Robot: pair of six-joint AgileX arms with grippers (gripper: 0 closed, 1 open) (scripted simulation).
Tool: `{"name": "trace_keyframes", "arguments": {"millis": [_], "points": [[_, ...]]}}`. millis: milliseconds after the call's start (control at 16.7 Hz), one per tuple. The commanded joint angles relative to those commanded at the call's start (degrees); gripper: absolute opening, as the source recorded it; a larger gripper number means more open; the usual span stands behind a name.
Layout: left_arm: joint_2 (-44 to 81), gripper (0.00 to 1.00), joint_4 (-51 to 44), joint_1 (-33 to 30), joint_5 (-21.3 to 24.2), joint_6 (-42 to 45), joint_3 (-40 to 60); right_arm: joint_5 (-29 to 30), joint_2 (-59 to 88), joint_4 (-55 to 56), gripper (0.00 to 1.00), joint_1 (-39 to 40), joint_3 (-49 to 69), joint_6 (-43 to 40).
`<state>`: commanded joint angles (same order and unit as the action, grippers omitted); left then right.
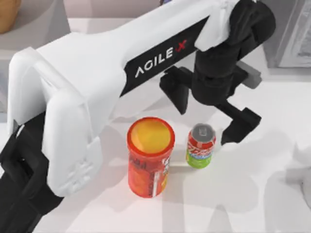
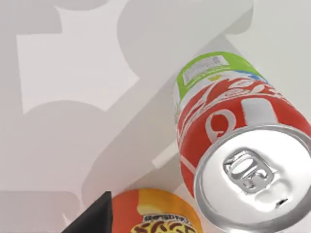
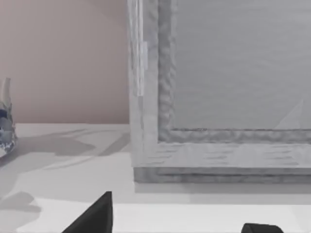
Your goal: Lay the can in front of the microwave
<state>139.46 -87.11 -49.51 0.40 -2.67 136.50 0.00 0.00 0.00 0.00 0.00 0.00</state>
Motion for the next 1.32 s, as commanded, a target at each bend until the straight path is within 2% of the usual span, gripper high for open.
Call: {"name": "trace_keyframes", "arguments": {"millis": [360, 840, 1140, 1320], "points": [[-0.1, 1.00, 1.0, 0.1, 0.0, 0.1, -1.1, 0.0, 0.0, 0.0, 1.00, 0.0, 0.0, 0.0], [-1.2, 1.00, 13.9, 0.1, 0.0, 0.1, -15.2, 0.0, 0.0, 0.0, 1.00, 0.0, 0.0, 0.0], [-1.3, 1.00, 14.7, 0.1, 0.0, 0.1, -16.0, 0.0, 0.0, 0.0, 1.00, 0.0, 0.0, 0.0], [-1.3, 0.77, 14.7, 0.1, 0.0, 0.1, -16.0, 0.0, 0.0, 0.0, 1.00, 0.0, 0.0, 0.0]]}}
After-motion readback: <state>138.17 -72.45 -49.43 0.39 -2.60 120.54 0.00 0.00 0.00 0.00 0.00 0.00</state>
